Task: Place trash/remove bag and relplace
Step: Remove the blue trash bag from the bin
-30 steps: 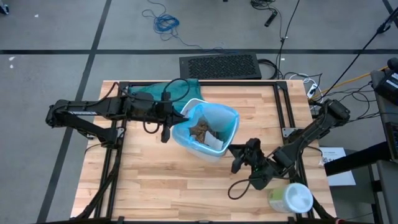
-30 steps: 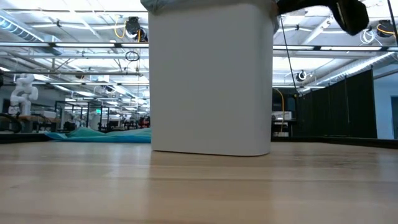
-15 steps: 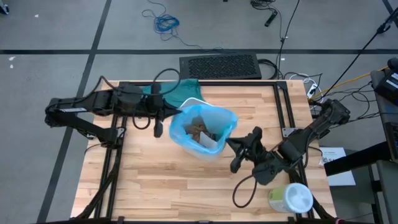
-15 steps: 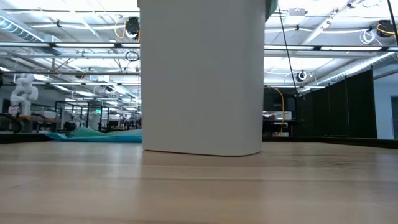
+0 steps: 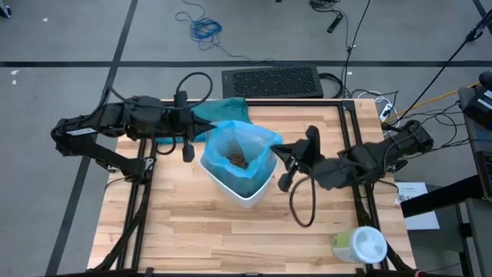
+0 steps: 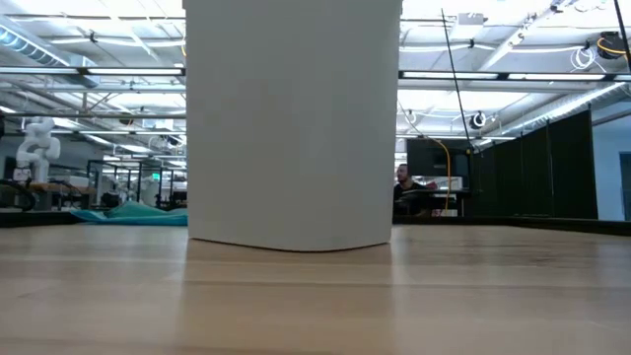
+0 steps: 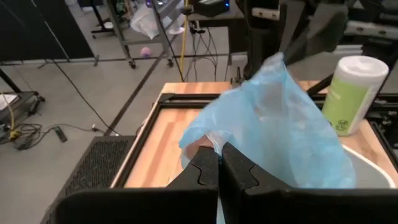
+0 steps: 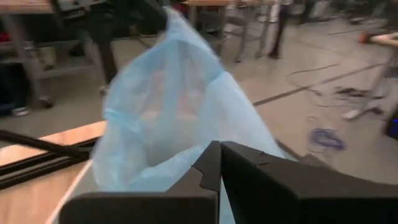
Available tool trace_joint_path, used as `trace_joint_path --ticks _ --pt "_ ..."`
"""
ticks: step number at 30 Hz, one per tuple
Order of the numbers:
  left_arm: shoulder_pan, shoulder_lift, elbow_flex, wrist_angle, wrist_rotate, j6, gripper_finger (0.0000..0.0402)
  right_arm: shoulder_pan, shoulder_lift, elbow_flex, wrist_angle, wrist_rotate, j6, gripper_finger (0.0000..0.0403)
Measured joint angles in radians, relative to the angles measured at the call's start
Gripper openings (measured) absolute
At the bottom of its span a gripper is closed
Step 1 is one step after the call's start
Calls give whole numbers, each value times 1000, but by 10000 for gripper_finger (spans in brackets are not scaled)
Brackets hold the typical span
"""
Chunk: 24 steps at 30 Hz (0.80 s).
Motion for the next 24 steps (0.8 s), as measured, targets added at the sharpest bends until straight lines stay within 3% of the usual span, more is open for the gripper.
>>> trace_joint_path --ticks 8,14,20,24 --pt "0 34 24 -60 -5 0 0 -73 34 0 -32 -299 45 15" --pt "-8 36 24 -67 -6 -1 0 -55 -2 5 -1 -302 -1 100" --pt "-27 36 24 -67 -7 -2 0 -74 -51 80 -38 -296 -25 209" --pt "-40 36 24 -67 -13 -2 0 -99 -68 125 -103 -289 -52 258"
